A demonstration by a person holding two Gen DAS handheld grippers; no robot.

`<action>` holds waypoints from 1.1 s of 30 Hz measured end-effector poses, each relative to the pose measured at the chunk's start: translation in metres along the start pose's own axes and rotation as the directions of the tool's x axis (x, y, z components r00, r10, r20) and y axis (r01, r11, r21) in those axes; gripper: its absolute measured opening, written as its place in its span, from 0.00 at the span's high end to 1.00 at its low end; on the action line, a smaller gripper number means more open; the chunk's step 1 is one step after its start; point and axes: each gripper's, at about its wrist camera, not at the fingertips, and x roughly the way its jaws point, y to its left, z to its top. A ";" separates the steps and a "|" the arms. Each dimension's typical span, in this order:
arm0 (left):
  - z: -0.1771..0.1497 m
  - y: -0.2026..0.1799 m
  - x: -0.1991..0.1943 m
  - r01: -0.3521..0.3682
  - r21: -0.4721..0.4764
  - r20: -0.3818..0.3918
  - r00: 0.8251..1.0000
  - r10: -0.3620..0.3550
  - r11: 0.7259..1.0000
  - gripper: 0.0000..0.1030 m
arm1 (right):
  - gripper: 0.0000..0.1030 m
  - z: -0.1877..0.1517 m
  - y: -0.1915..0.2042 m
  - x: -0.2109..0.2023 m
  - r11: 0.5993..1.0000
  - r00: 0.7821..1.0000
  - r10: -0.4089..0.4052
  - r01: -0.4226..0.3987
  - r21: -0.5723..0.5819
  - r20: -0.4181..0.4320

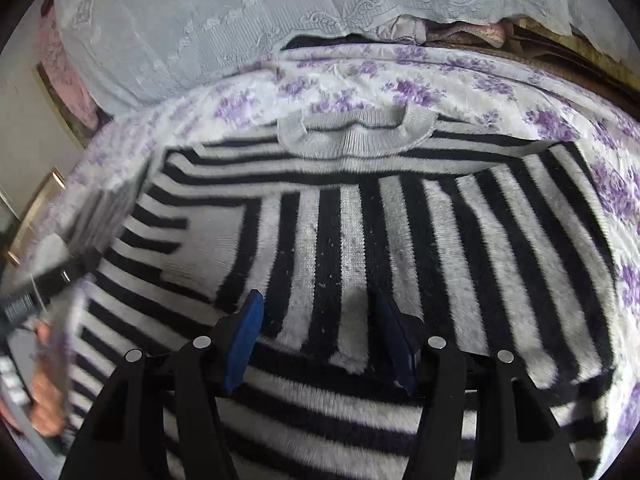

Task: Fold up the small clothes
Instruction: 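Fold the held sleeve across the sweater body and release it, then move the left gripper to the other sleeve cuff and grasp it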

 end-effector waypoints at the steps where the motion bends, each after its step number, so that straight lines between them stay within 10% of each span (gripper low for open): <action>1: 0.000 -0.008 -0.001 0.009 0.014 -0.003 1.000 -0.009 1.000 0.04 | 0.43 0.006 -0.008 -0.012 1.000 0.999 0.004 -0.004 0.014 0.040; 9: 0.020 -0.106 0.034 -0.033 0.221 -0.022 0.999 0.039 0.975 0.04 | 0.42 0.043 -0.132 -0.015 0.937 0.991 0.042 -0.084 0.339 0.129; 13: 0.015 -0.109 0.097 -0.064 0.196 -0.163 0.982 0.097 0.979 0.04 | 0.56 0.026 -0.180 0.014 0.882 0.986 0.103 -0.150 0.447 0.127; 17: 0.015 -0.098 0.095 -0.007 0.148 -0.156 0.987 0.030 0.989 0.04 | 0.63 0.016 -0.182 -0.004 0.871 0.981 0.106 -0.169 0.460 0.160; 23: 0.012 -0.083 0.071 -0.012 0.118 -0.112 0.993 0.026 0.993 0.04 | 0.37 -0.018 -0.143 -0.045 0.937 0.974 0.102 -0.162 0.308 0.201; 27: 0.006 -0.076 0.081 -0.020 0.114 -0.150 0.988 0.038 0.993 0.04 | 0.48 -0.033 -0.147 -0.040 0.941 0.977 0.064 -0.126 0.313 0.203; 33: 0.007 -0.001 0.010 -0.058 0.033 -0.039 0.997 0.060 0.998 0.04 | 0.33 -0.055 -0.154 -0.096 0.957 0.917 -0.037 -0.082 0.278 0.397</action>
